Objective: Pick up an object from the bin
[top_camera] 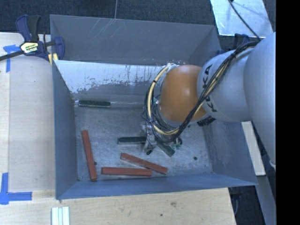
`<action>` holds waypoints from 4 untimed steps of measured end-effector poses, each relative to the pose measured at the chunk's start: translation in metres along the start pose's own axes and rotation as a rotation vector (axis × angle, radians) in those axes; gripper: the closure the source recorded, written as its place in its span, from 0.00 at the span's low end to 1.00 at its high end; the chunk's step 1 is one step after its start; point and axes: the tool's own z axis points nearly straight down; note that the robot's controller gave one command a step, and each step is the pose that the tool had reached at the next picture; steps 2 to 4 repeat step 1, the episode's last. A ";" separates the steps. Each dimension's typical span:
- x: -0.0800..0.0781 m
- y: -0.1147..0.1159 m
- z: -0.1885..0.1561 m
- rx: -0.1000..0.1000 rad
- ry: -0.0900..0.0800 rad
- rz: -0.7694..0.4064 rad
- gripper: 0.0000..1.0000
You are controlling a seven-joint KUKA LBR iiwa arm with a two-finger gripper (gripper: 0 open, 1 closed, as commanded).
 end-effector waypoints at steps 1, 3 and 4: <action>0.009 0.002 -0.241 0.001 -0.005 0.006 1.00; 0.009 0.002 -0.241 0.001 -0.005 0.006 1.00; 0.009 0.002 -0.241 0.001 -0.005 0.006 1.00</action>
Offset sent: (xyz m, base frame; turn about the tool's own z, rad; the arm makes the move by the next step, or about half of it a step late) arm -0.0132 0.0020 0.2361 0.0056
